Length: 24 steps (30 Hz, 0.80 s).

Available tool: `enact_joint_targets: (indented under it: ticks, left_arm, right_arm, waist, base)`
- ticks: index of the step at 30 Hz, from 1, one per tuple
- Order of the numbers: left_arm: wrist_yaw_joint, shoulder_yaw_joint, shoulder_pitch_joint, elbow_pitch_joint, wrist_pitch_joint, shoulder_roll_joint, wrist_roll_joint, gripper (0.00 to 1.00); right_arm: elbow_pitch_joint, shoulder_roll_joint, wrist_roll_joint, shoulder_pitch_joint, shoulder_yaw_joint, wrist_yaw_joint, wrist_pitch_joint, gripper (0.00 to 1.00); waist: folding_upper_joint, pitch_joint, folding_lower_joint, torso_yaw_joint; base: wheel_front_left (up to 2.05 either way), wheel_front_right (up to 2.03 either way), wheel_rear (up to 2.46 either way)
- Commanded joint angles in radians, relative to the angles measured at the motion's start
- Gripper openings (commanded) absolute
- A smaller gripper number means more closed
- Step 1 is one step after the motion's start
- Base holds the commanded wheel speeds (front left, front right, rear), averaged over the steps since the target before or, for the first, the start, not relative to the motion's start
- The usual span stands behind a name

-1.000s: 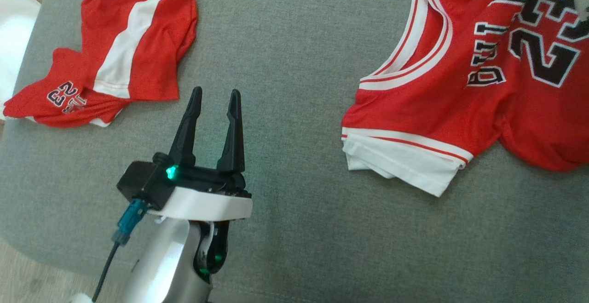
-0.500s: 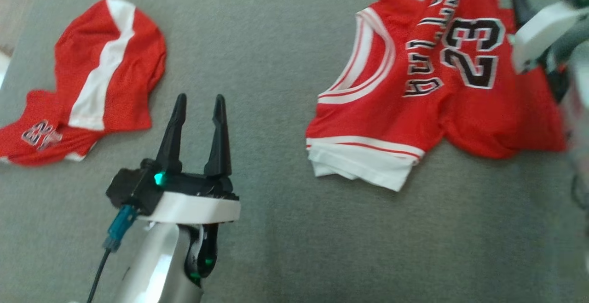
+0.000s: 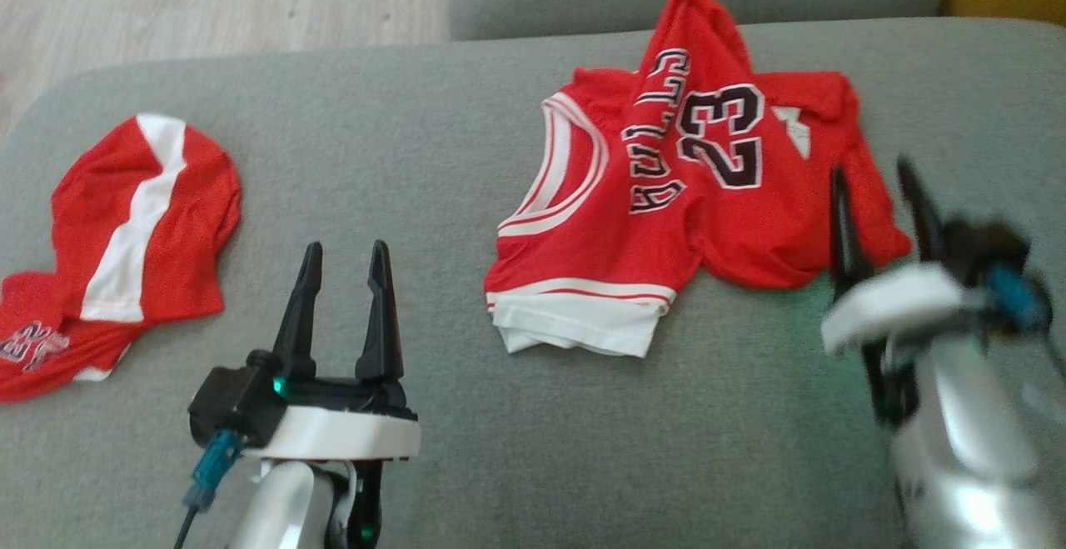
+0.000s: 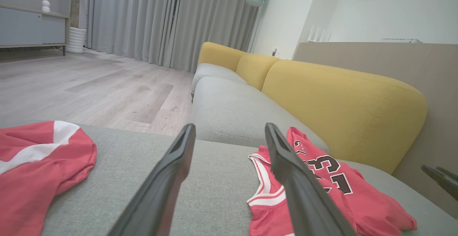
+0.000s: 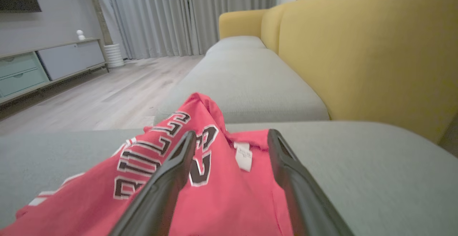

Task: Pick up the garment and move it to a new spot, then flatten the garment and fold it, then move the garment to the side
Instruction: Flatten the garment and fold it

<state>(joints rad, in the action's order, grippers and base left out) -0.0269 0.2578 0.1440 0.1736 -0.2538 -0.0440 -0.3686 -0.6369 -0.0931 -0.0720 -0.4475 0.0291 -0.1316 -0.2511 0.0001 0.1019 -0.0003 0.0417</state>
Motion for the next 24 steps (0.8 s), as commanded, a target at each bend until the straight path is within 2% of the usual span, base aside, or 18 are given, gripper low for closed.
enact_joint_targets:
  ticks: [1,8,16,19,24]
  left_arm:
    - [-0.001,-0.034,0.016,-0.034,-0.008,-0.006,0.008,1.0]
    - [-0.003,-0.032,-0.005,-0.03,-0.008,-0.006,0.011,1.0]
    - [-0.01,-0.03,0.006,-0.014,-0.008,-0.006,0.027,1.0]
    - [-0.011,-0.01,0.024,0.036,-0.008,-0.006,0.041,1.0]
    - [-0.033,0.089,0.088,0.181,0.045,-0.006,0.052,1.0]
  right_arm:
    - [0.072,0.021,-0.005,0.031,0.0,0.001,-0.011,1.0]
    - [0.138,0.042,-0.032,0.191,0.046,0.001,-0.011,1.0]
    - [0.177,0.043,-0.082,0.206,0.019,0.001,-0.011,1.0]
    - [0.189,0.043,-0.085,0.199,0.013,0.001,-0.011,1.0]
    - [0.2,0.043,-0.088,0.194,0.001,0.001,-0.011,1.0]
  waist:
    - [-0.0001,-0.019,0.0003,-0.02]
    - [-0.0001,-0.028,0.0003,-0.035]
    - [-0.0001,-0.004,0.0003,-0.055]
    - [-0.0001,0.011,0.0003,-0.07]
    - [-0.0001,0.034,0.0003,-0.103]
  base:
    - [0.0,0.0,0.0]
    - [0.0,0.0,0.0]
    - [0.0,0.0,0.0]
    - [0.0,0.0,0.0]
    - [0.0,0.0,0.0]
